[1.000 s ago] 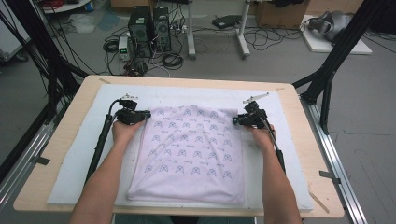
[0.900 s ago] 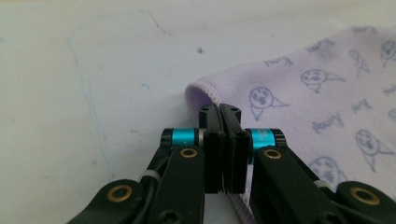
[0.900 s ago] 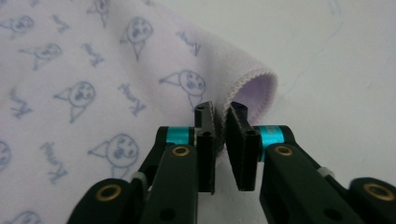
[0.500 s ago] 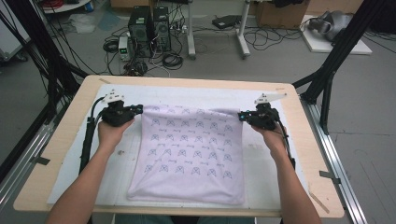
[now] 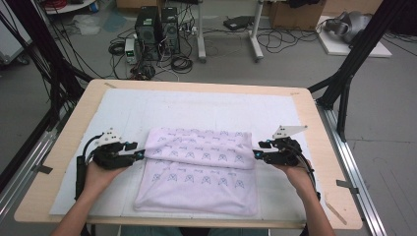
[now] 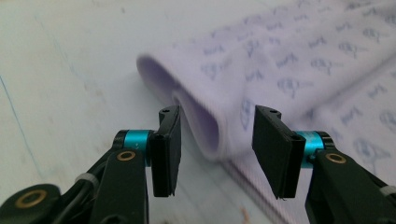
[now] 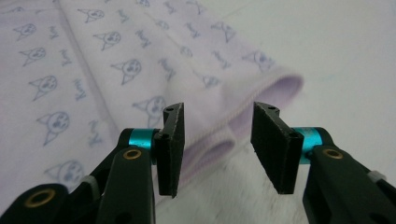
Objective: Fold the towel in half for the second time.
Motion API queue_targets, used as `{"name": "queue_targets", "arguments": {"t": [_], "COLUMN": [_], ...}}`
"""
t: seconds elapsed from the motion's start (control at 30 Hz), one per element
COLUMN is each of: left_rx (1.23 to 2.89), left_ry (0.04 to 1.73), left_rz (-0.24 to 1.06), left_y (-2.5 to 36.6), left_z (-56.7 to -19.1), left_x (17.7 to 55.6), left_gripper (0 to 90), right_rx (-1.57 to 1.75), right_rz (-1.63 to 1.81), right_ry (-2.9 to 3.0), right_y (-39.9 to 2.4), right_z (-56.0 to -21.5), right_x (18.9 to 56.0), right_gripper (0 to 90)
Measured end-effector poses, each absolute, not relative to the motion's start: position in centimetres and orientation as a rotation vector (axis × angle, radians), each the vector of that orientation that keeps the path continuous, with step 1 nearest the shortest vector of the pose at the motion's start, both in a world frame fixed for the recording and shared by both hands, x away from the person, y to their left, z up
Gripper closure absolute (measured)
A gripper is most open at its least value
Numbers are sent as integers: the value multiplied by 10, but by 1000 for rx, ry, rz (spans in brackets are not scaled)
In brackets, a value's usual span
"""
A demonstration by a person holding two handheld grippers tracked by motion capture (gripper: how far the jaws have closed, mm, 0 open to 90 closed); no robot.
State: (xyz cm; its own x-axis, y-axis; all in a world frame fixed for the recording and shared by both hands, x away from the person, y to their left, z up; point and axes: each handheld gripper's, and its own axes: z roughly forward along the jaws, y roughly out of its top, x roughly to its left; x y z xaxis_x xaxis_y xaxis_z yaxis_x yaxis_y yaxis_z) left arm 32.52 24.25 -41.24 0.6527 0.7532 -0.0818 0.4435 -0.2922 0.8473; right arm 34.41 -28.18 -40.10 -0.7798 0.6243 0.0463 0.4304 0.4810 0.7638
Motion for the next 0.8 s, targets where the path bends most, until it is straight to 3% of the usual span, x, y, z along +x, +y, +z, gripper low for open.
{"name": "queue_targets", "arguments": {"t": [0.27, 0.33, 0.37, 0.5, 0.8], "left_rx": [2032, 2093, 2105, 2130, 1951], "left_ry": [910, 914, 912, 880, 843], "left_rz": [377, 336, 325, 329, 392], "left_y": [219, 218, 217, 215, 230], "left_z": [-417, -427, -429, -433, -389], "left_x": [354, 356, 355, 353, 327], "left_gripper": [605, 607, 634, 844, 863], "right_rx": [783, 767, 759, 721, 659], "right_rz": [1134, 1137, 1115, 1052, 1212], "right_ry": [2591, 2628, 2675, 2711, 2588], "right_y": [-253, -249, -246, -240, -251], "right_z": [-406, -414, -417, -419, -376], "right_x": [366, 366, 366, 363, 350], "right_gripper": [518, 561, 642, 811, 834]}}
